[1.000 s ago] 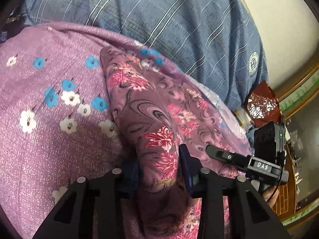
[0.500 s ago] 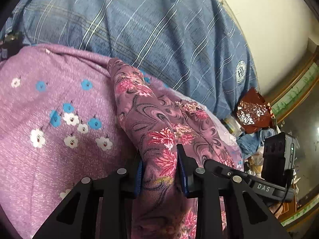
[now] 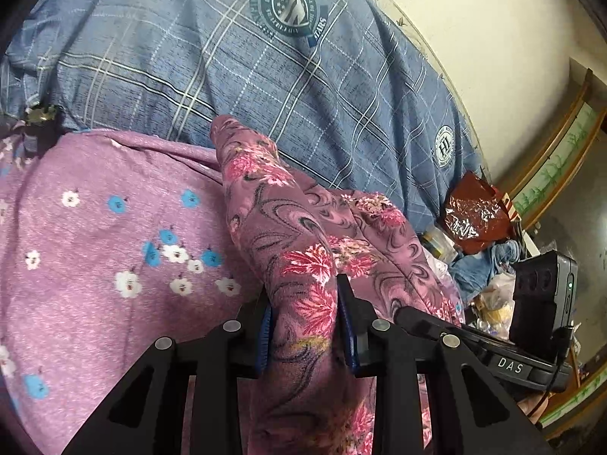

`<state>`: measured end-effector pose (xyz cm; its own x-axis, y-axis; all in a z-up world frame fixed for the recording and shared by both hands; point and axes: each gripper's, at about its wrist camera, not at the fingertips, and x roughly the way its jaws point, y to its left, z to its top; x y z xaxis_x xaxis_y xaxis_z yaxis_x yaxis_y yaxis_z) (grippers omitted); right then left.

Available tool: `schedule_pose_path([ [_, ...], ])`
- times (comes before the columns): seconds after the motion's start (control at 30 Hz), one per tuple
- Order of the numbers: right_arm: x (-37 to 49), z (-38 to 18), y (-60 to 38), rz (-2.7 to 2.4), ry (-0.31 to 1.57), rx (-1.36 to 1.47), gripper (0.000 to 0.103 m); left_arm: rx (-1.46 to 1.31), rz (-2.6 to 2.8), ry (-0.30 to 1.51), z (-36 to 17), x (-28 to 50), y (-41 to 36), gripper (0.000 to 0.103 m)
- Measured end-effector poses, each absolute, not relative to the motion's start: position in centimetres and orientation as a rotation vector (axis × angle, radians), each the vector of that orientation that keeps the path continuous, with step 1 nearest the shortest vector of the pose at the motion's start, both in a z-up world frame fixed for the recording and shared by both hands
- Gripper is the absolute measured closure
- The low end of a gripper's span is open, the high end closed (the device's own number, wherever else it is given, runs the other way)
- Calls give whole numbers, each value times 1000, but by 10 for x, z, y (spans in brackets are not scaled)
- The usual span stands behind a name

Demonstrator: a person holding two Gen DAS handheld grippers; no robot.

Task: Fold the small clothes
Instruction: 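Grasp the strip end with the left gripper while the right gripper pinches beside it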

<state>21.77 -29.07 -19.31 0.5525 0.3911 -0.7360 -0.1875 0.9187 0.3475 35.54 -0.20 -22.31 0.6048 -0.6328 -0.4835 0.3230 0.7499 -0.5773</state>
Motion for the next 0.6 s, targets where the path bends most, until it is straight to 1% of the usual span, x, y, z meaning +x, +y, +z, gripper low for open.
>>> schedule_pose_path([
  [0.6, 186, -180, -233, 321, 868, 104, 66, -407, -531, 702, -209, 306, 38, 76],
])
